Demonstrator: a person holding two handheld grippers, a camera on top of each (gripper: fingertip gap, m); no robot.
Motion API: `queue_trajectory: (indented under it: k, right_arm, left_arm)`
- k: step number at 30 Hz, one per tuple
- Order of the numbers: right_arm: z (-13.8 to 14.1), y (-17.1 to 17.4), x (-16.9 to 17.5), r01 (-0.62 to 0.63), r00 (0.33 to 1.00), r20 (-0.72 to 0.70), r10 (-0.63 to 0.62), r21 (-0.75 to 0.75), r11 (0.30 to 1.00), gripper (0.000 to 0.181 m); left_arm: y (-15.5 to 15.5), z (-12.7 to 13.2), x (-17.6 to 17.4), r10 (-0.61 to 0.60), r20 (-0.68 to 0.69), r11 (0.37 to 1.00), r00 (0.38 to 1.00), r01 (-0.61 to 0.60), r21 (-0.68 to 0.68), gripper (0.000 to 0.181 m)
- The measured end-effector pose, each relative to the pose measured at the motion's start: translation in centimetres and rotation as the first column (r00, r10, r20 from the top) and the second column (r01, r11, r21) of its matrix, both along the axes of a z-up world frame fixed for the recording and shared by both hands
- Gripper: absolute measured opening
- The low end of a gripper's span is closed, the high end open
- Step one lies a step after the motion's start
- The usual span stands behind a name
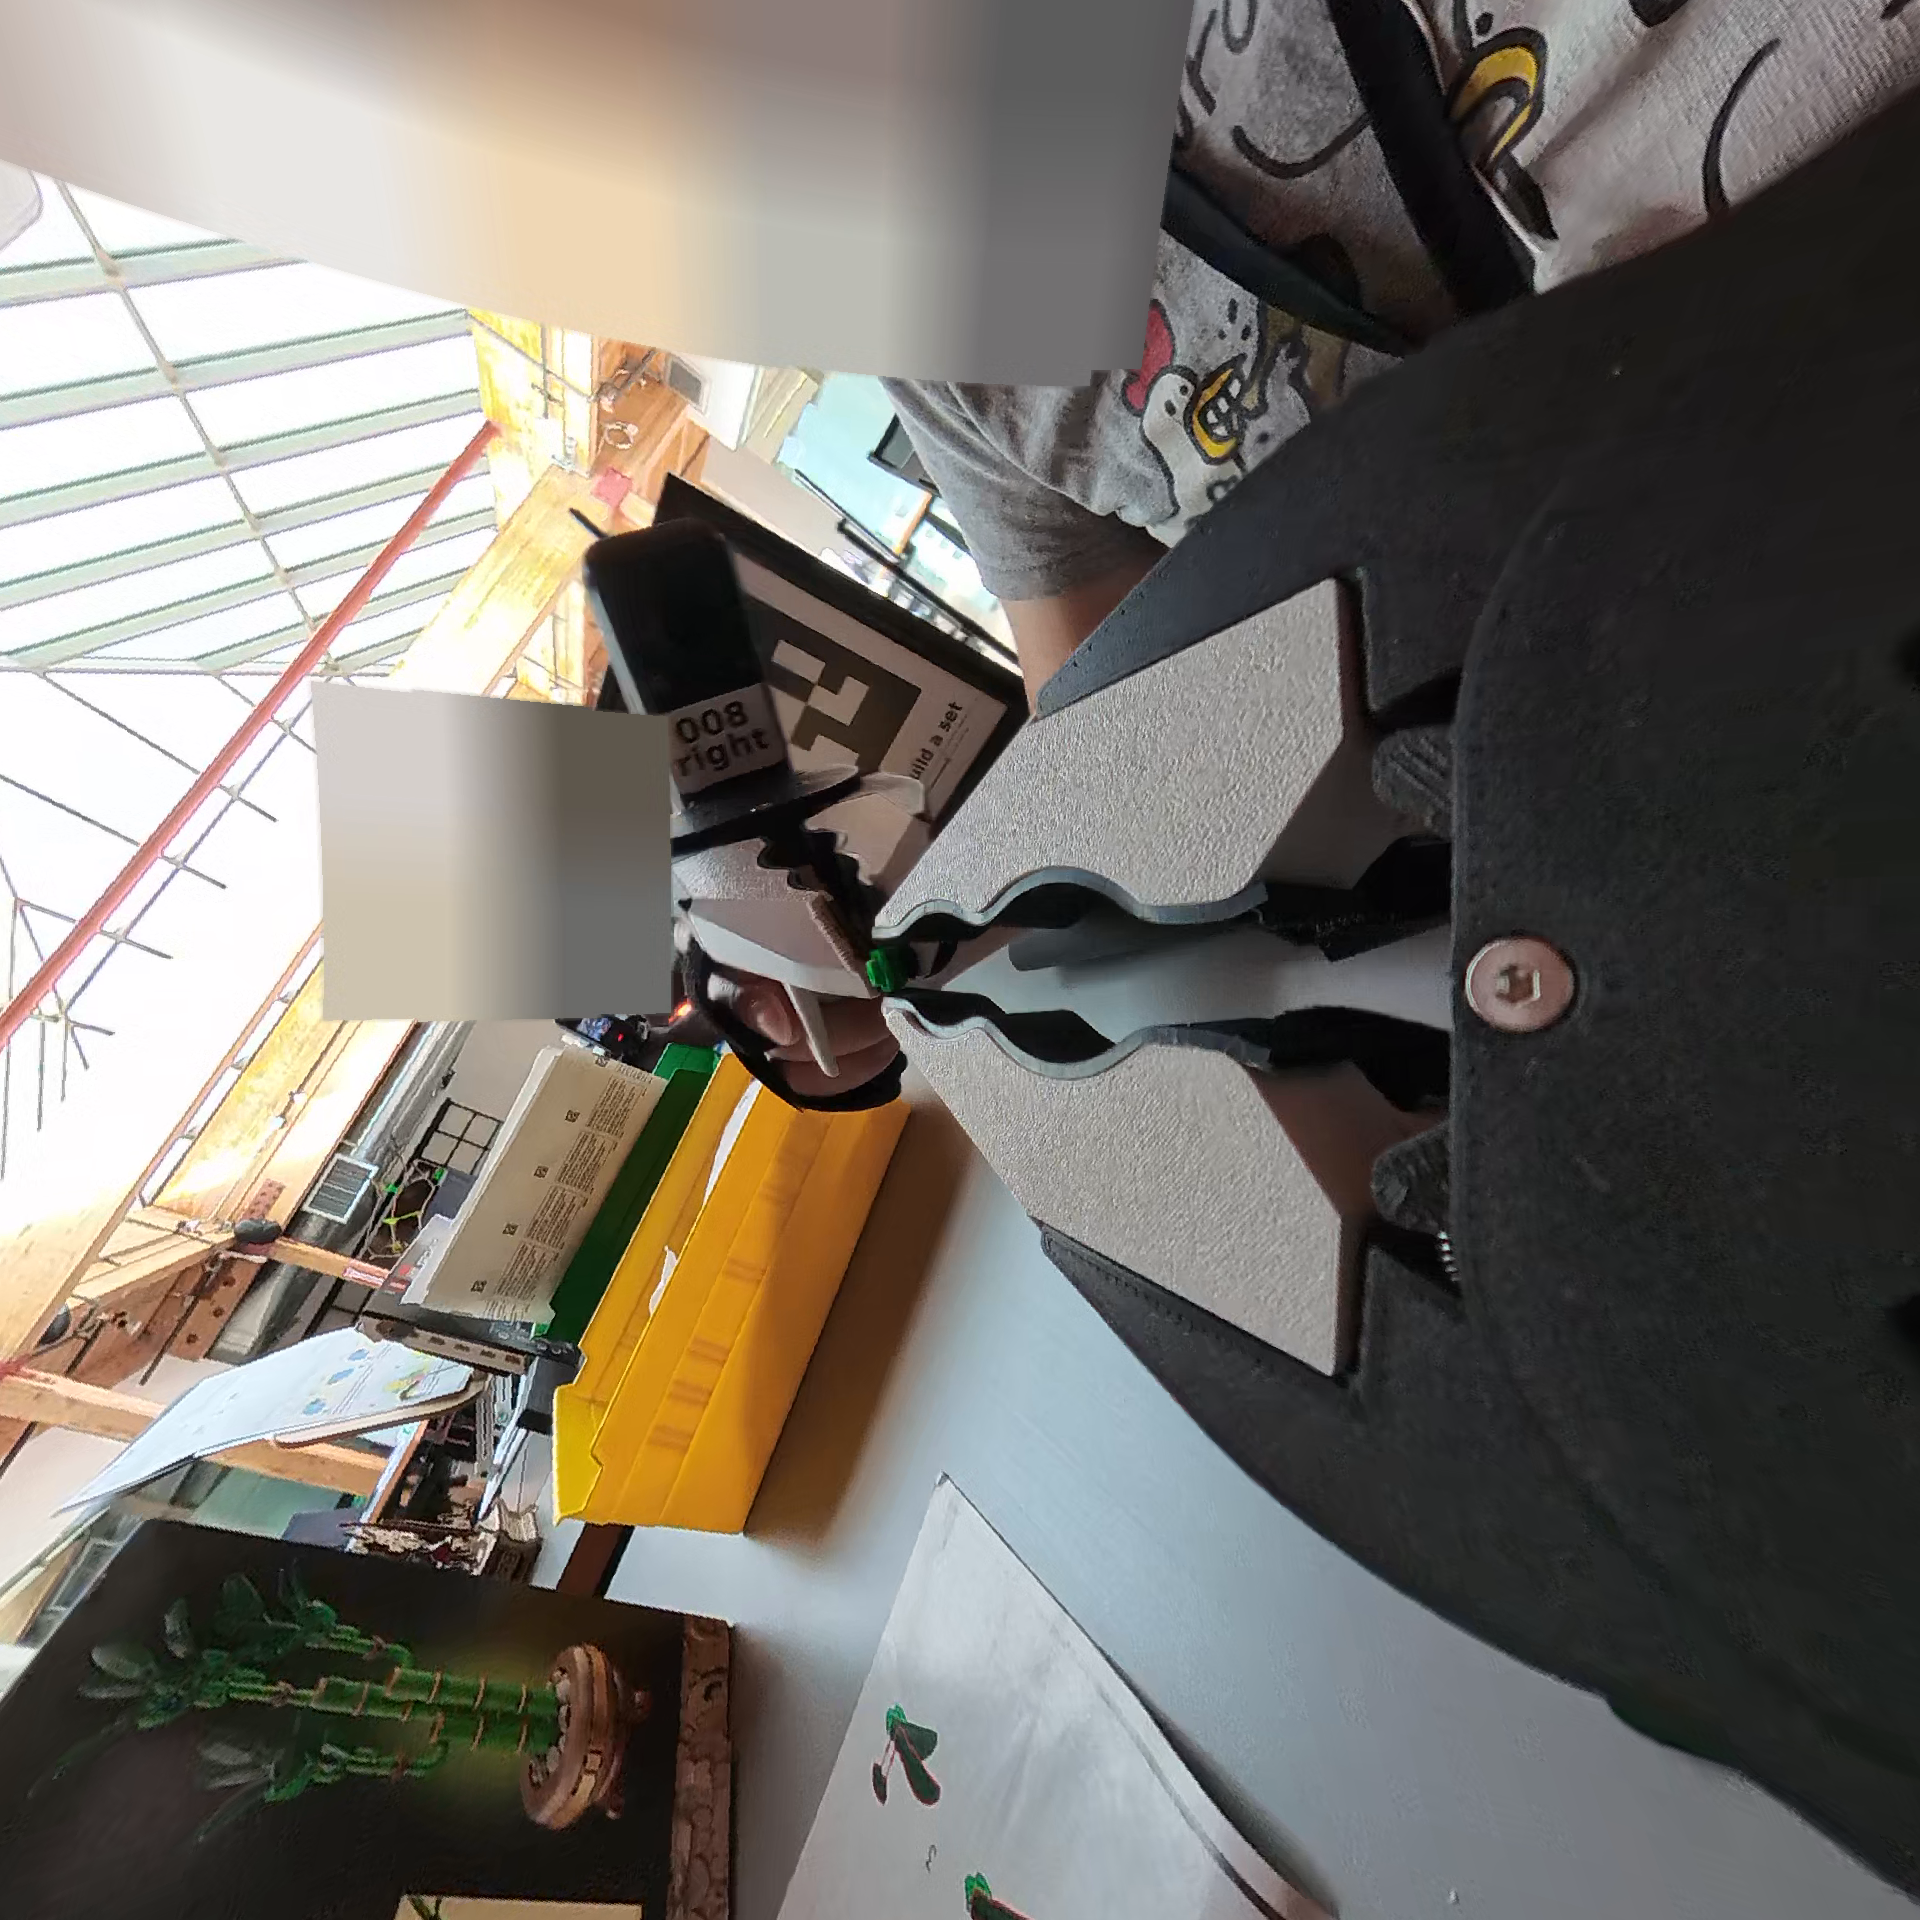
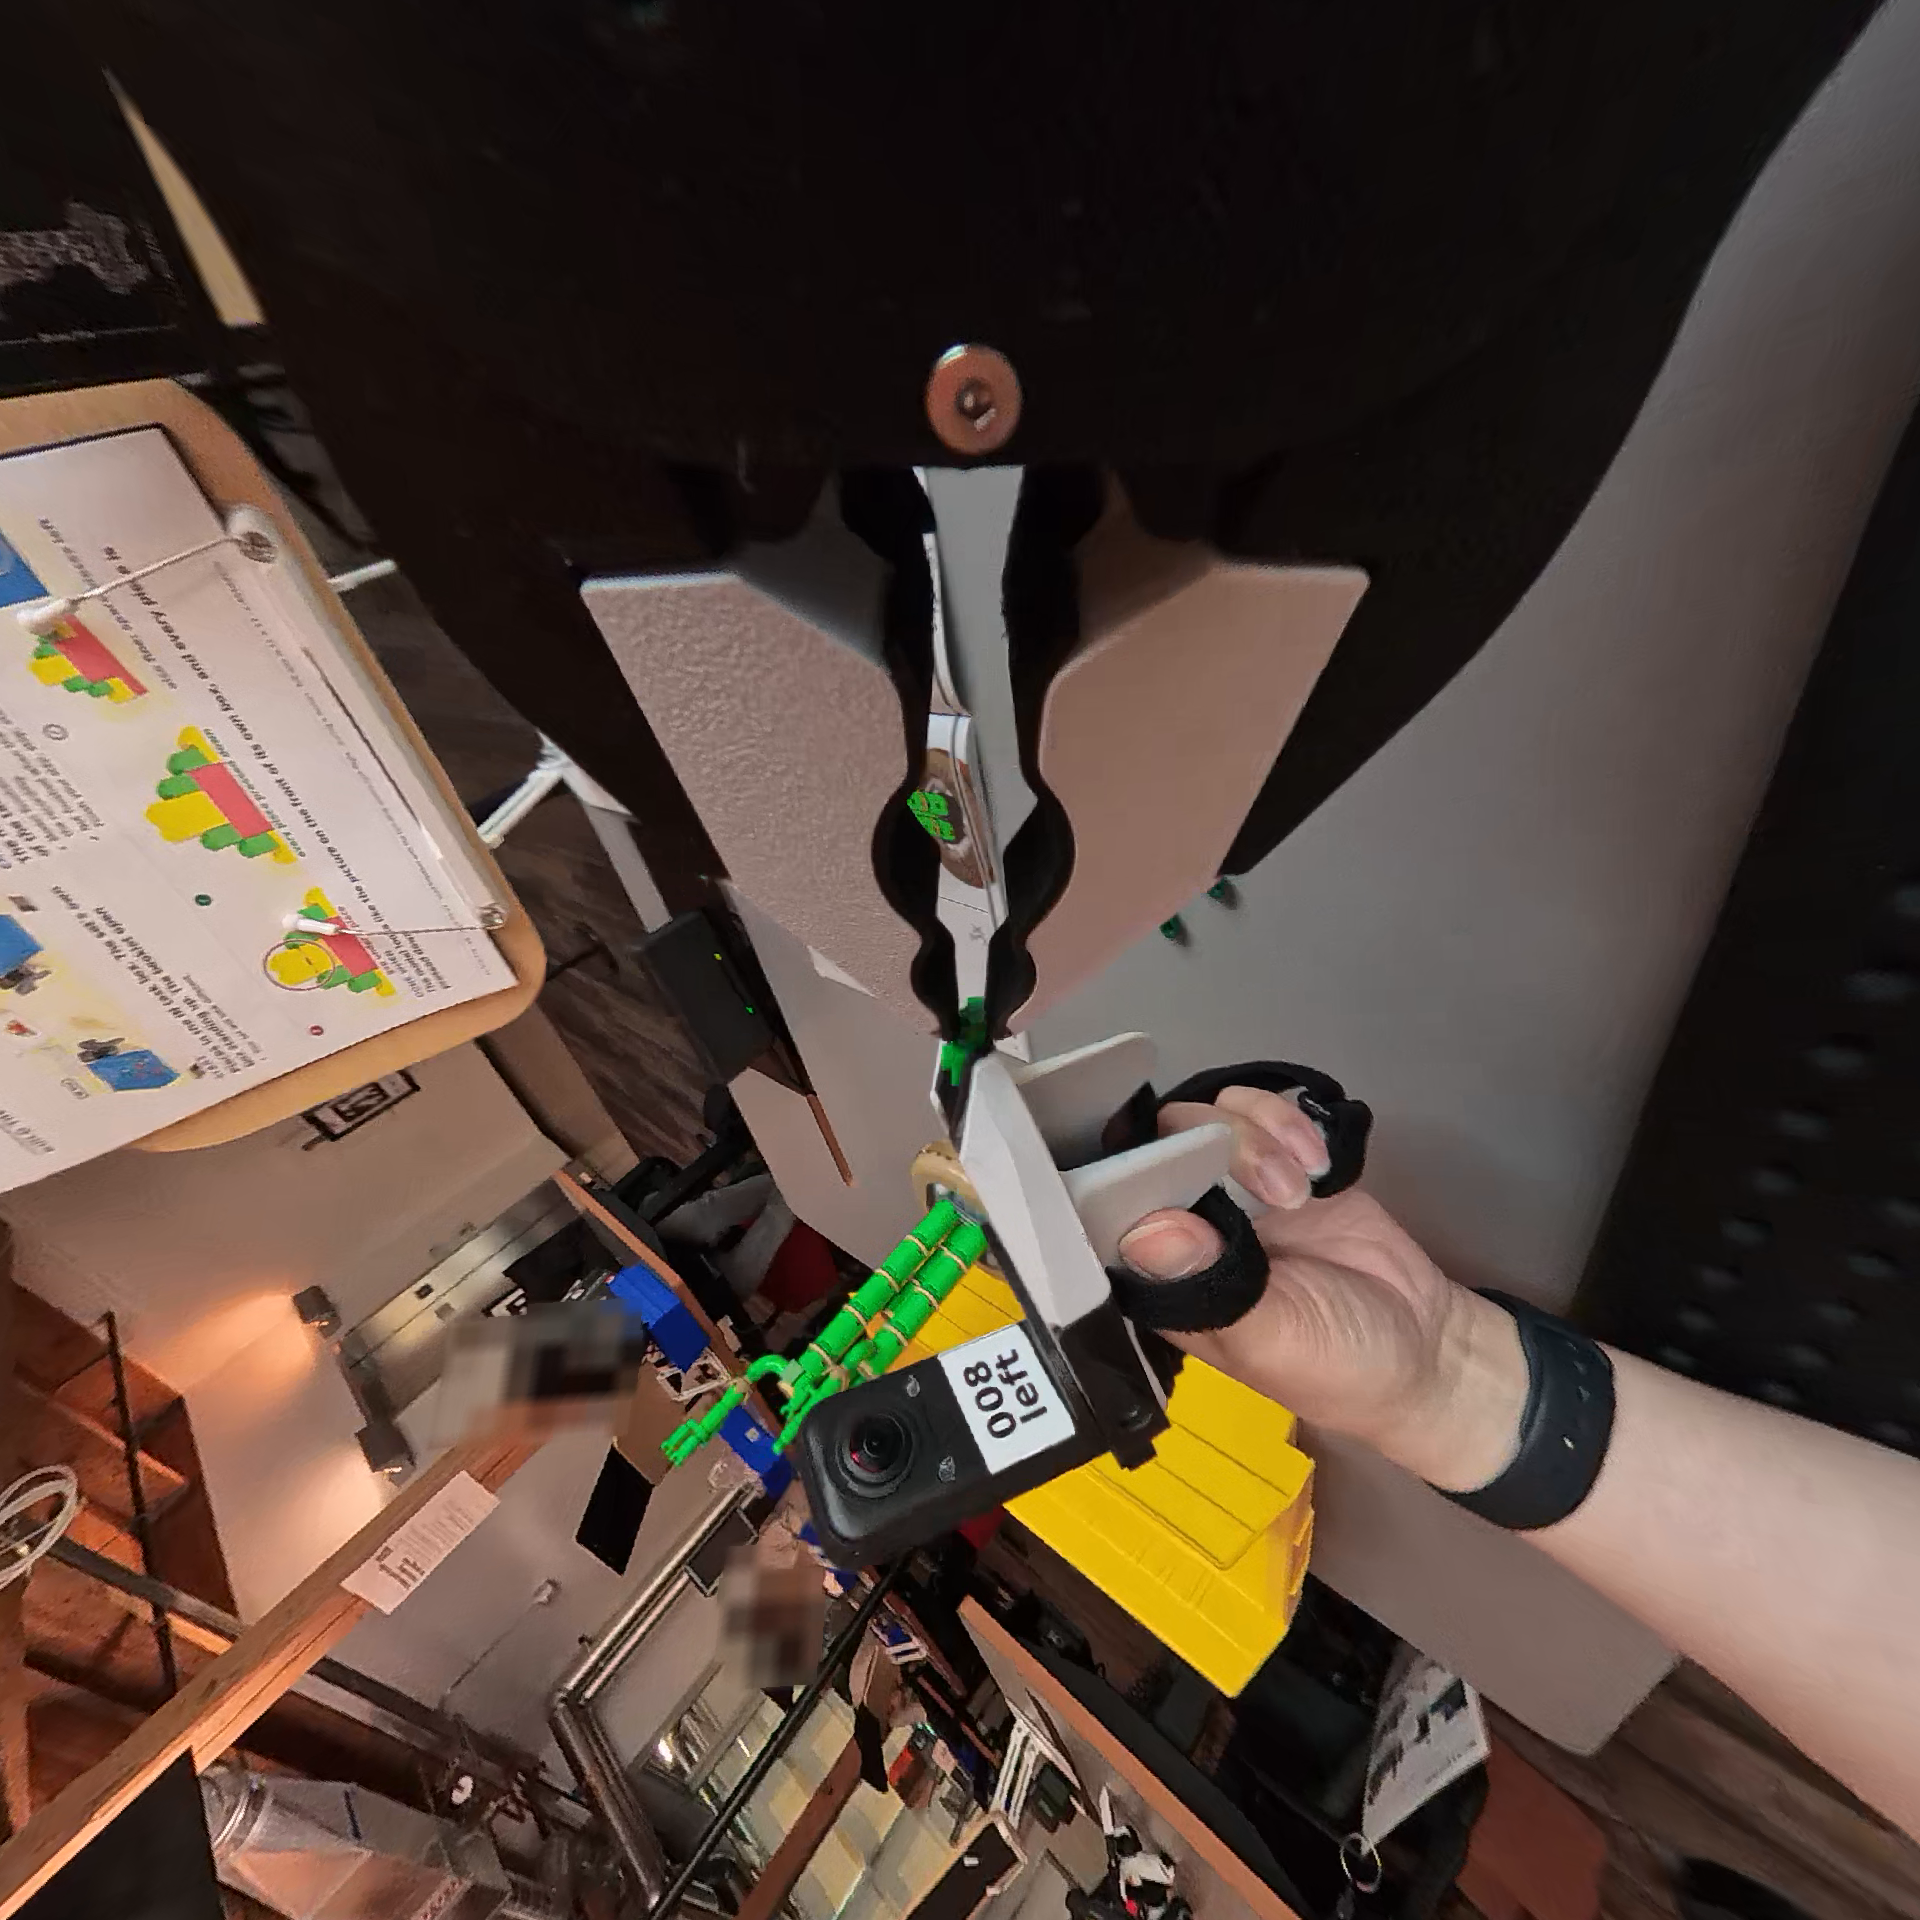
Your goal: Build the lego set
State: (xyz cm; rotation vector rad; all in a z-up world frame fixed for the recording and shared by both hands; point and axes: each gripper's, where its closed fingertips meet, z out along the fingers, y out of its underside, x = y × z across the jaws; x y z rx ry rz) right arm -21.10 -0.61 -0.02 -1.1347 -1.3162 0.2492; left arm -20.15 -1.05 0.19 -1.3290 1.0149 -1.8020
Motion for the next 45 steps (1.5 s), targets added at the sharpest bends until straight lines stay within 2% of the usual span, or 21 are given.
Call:
queue_trajectory:
  k: [2, 4, 6, 8, 10, 14, 16, 20, 22, 26, 28, 31, 35, 39, 43, 45]
  right_arm:
    - [0.3, -0.5, 0.3, -0.051, 0.998, -0.048, 0.047, -0.092, 0.994, 0.003]
    - [0.6, -0.9, 0.7, -0.111, 0.990, -0.103, 0.093, -0.190, 0.975, 0.003]
    - [0.4, -1.5, 0.9, -0.166, 0.983, -0.118, 0.139, -0.264, 0.950, 0.003]
    - [-0.1, -1.6, 1.1, -0.172, 0.984, -0.099, 0.149, -0.289, 0.942, 0.003]
    - [-0.6, -2.0, 1.1, -0.189, 0.982, -0.082, 0.172, -0.312, 0.931, 0.003]
    - [-0.8, -2.9, 0.5, -0.259, 0.966, -0.108, 0.236, -0.370, 0.892, 0.004]
    - [-1.0, -3.3, 0.3, -0.277, 0.961, -0.109, 0.255, -0.393, 0.877, 0.004]
    - [-0.8, -3.7, 0.1, -0.310, 0.951, -0.133, 0.280, -0.413, 0.856, 0.004]
    - [-0.8, -4.1, 0.1, -0.330, 0.944, -0.142, 0.298, -0.432, 0.839, 0.004]
    - [-0.6, -3.8, 0.1, -0.332, 0.943, -0.166, 0.288, -0.431, 0.839, 0.004]
    - [0.0, -3.7, 0.0, -0.350, 0.935, -0.209, 0.286, -0.428, 0.833, 0.013]
    - [1.2, -2.9, 0.4, -0.361, 0.920, -0.315, 0.234, -0.448, 0.818, 0.017]
    - [1.0, -1.3, 0.6, -0.297, 0.920, -0.381, 0.094, -0.519, 0.802, 0.028]
    - [1.0, -0.7, -0.2, -0.326, 0.880, -0.476, 0.010, -0.588, 0.740, 0.033]
    - [0.4, -0.1, -0.6, -0.315, 0.877, -0.479, -0.031, -0.623, 0.716, 0.033]
    - [-0.1, 0.3, -0.6, -0.267, 0.895, -0.443, -0.046, -0.617, 0.741, 0.033]
  left_arm:
    - [-0.1, -0.2, 0.0, 0.037, -0.033, 0.993, 0.999, -0.033, 0.117, 0.017]
    - [0.1, -1.0, 0.1, 0.131, -0.089, 0.949, 0.987, -0.099, 0.299, 0.031]
    - [-0.1, -1.4, 0.1, 0.203, -0.110, 0.877, 0.973, -0.130, 0.463, 0.031]
    - [-0.6, -1.0, 0.1, 0.232, -0.079, 0.831, 0.970, -0.155, 0.535, 0.026]
    - [-1.2, -0.8, 0.1, 0.215, -0.062, 0.819, 0.975, -0.146, 0.555, 0.022]
    - [-2.9, -1.5, 0.3, 0.128, -0.099, 0.813, 0.987, -0.047, 0.580, 0.014]
    - [-3.2, -1.4, 0.3, 0.119, -0.085, 0.808, 0.989, -0.047, 0.587, 0.005]
    - [-3.6, -1.2, 0.2, 0.096, -0.070, 0.805, 0.993, -0.036, 0.593, 0.003]
    - [-3.6, -1.2, 0.2, 0.101, -0.067, 0.803, 0.993, -0.042, 0.594, 0.011]
    - [-3.7, -1.0, 0.1, 0.104, -0.051, 0.793, 0.993, -0.052, 0.608, 0.004]
    - [-3.3, -0.7, -0.1, 0.128, -0.036, 0.785, 0.991, -0.080, 0.614, 0.003]
    - [-2.4, -0.3, -0.4, 0.181, -0.012, 0.769, 0.983, -0.134, 0.625, 0.003]
    - [-1.1, 0.4, -0.9, 0.281, 0.036, 0.710, 0.959, -0.232, 0.665, 0.003]
    - [0.3, 0.1, -0.9, 0.404, 0.054, 0.603, 0.913, -0.310, 0.735, 0.003]
    - [1.1, -0.7, -0.6, 0.476, 0.045, 0.525, 0.878, -0.325, 0.786, 0.003]
    - [1.2, -1.1, -0.5, 0.492, 0.033, 0.507, 0.870, -0.316, 0.802, 0.003]
